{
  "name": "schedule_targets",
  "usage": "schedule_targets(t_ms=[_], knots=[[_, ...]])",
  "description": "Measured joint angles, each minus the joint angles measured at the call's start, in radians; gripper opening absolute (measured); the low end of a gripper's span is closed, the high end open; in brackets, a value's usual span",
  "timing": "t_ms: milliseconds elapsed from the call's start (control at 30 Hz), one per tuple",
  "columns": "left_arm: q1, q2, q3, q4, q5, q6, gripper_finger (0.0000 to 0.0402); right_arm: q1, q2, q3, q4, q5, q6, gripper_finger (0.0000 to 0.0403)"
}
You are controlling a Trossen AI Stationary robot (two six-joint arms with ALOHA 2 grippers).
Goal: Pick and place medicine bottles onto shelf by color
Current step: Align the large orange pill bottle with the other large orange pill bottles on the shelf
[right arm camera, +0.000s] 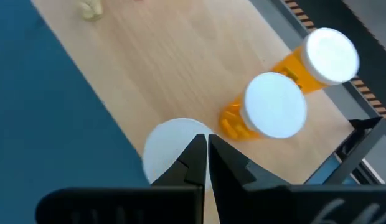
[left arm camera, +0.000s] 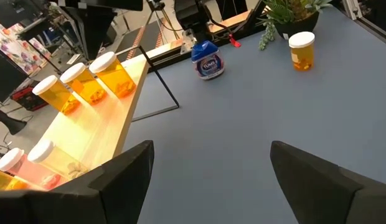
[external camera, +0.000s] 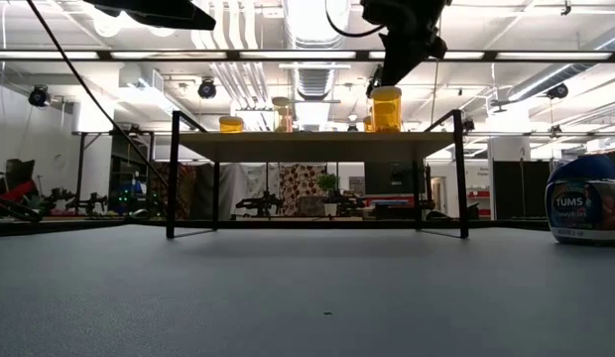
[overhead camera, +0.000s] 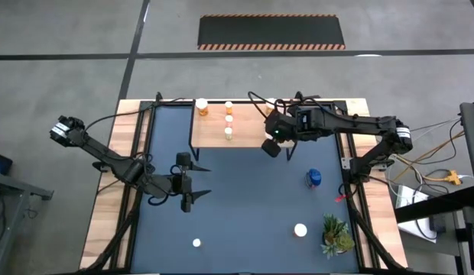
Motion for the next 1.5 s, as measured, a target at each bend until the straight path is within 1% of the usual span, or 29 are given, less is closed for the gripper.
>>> schedule_targets(t_ms=[133, 300, 467, 1200, 1333, 1500], knots=[[0.0, 0.0, 0.0, 0.0, 0.0, 0.0, 0.0304, 0.002, 0.0, 0.0, 0.003, -0.004, 0.002, 0.0009], [0.0, 0.0, 0.0, -0.001, 0.0, 0.0, 0.0304, 0.002, 0.0, -0.014, 0.001, -0.035, 0.013, 0.0008], [0.0, 0.0, 0.0, -0.003, 0.0, 0.0, 0.0304, 0.002, -0.002, -0.032, 0.008, -0.029, 0.019, 0.0008], [-0.001, 0.0, 0.0, -0.008, 0.0, 0.0, 0.0304, 0.001, -0.002, -0.034, -0.02, -0.015, 0.016, 0.0008], [0.0, 0.0, 0.0, -0.008, 0.0, 0.0, 0.0304, 0.001, -0.002, -0.034, -0.024, 0.011, 0.015, 0.0008], [0.0, 0.0, 0.001, -0.008, 0.0, -0.001, 0.0304, 0.001, -0.002, -0.034, -0.023, 0.017, 0.015, 0.0008]])
